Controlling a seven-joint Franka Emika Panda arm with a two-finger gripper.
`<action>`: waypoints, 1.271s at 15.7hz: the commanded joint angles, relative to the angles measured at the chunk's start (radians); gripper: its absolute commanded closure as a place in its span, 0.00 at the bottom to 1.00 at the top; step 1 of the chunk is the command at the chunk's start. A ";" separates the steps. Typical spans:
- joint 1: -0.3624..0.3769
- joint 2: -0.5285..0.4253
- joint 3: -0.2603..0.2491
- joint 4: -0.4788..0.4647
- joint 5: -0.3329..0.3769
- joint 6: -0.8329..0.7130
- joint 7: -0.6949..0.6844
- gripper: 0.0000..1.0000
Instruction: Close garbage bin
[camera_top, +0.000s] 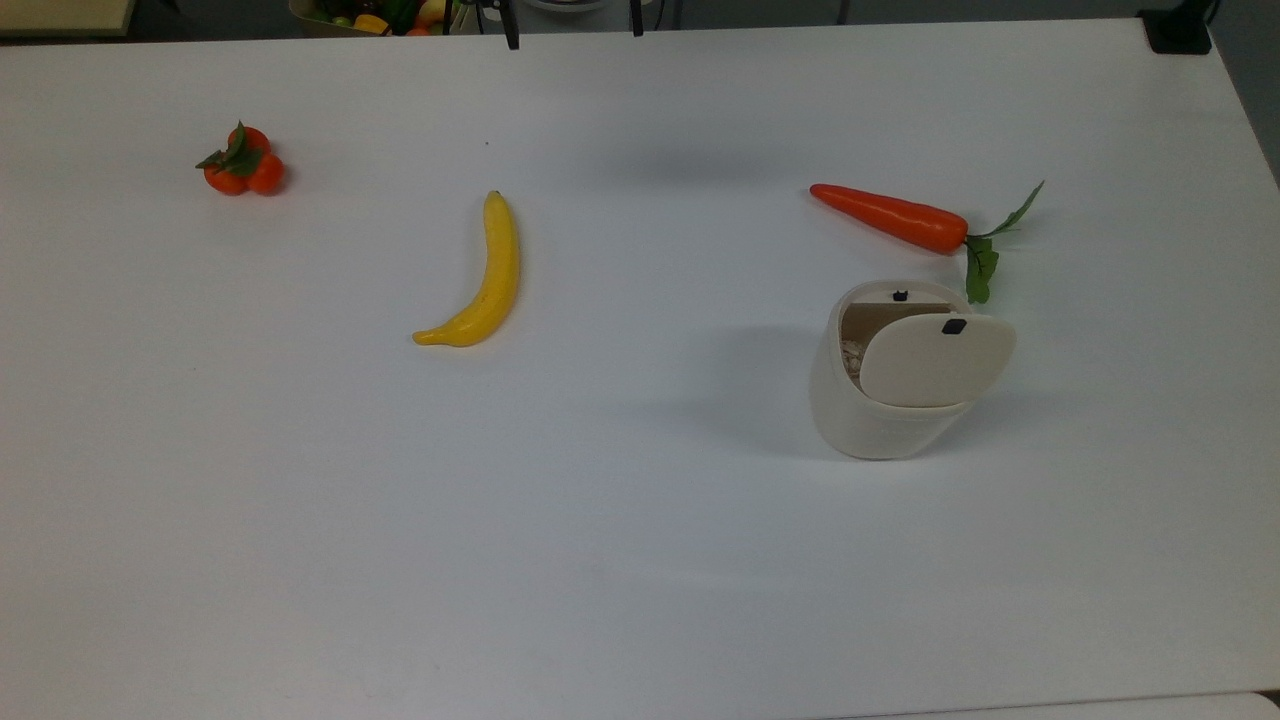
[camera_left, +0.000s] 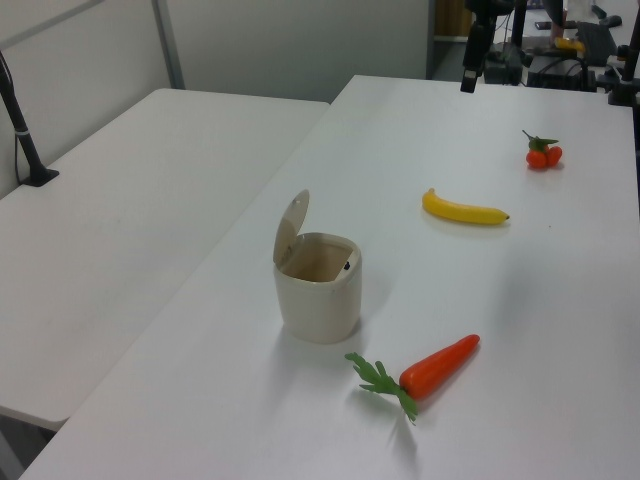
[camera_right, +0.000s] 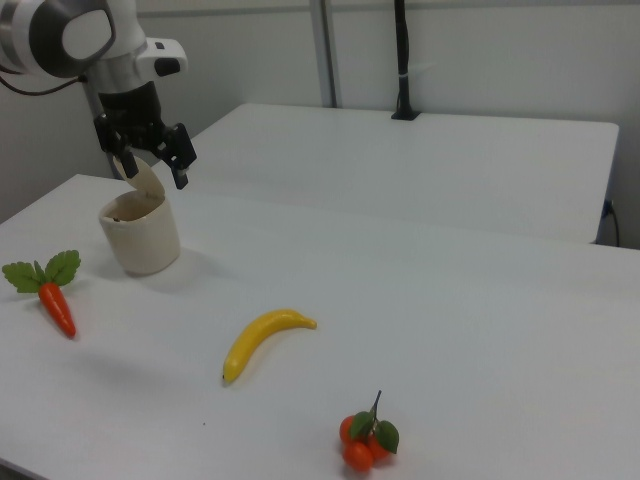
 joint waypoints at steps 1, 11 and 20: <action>0.009 -0.006 -0.001 -0.016 -0.009 0.029 -0.012 0.00; 0.003 -0.004 -0.001 -0.015 -0.009 0.030 -0.014 0.00; 0.006 0.006 -0.001 -0.016 -0.003 0.067 -0.003 0.00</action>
